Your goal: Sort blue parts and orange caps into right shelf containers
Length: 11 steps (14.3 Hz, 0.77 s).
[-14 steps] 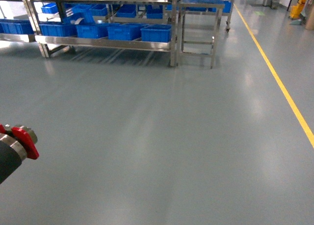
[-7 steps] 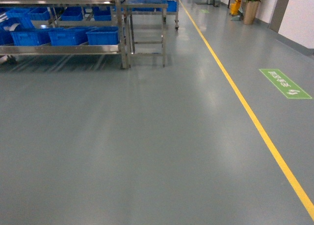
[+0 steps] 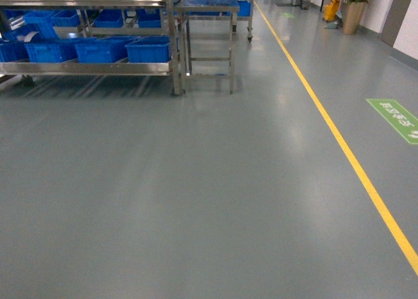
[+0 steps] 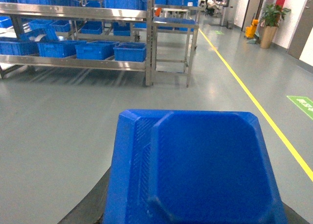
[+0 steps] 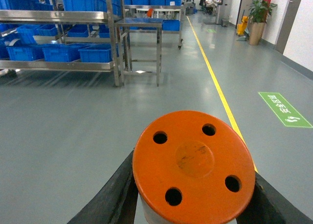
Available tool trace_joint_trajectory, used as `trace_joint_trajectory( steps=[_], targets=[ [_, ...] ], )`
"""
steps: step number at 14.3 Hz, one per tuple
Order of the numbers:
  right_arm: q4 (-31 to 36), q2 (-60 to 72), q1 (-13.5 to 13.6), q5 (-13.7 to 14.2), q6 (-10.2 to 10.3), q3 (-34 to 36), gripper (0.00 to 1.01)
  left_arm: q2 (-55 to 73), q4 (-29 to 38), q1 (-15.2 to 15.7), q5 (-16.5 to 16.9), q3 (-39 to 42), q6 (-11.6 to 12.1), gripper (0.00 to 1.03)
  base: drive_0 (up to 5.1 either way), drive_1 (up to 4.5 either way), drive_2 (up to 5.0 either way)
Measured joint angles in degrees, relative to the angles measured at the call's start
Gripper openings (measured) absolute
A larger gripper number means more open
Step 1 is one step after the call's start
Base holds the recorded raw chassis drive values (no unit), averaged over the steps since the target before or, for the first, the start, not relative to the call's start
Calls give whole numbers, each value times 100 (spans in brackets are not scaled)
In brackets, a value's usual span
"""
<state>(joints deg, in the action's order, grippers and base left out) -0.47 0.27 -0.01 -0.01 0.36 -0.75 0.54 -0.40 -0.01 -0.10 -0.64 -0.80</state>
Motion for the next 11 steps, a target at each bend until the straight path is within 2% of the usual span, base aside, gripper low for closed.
trace_joint_trajectory(
  steps=[11],
  targets=[
    [11,0,0,0,0,0,45,0,0,0,7,0,0,42,-1,406,-407]
  ],
)
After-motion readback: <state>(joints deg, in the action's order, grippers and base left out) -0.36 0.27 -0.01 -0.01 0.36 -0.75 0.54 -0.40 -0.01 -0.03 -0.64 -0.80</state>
